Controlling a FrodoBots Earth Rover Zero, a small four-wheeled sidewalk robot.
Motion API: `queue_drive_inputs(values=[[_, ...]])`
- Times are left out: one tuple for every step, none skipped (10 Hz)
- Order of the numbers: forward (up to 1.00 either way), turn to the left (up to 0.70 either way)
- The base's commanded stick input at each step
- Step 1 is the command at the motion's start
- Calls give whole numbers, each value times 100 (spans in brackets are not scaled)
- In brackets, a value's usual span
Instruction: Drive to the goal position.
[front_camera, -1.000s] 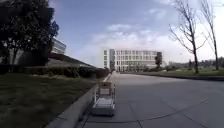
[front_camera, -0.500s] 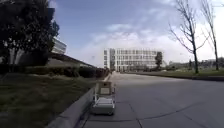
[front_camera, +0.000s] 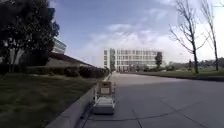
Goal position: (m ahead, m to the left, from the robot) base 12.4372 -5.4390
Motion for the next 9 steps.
queue_drive_inputs(values=[[0,-2],[0,-12],[0,-50],[0,-70],[0,-70],[0,-70],[0,-70],[0,-70],[0,-70]])
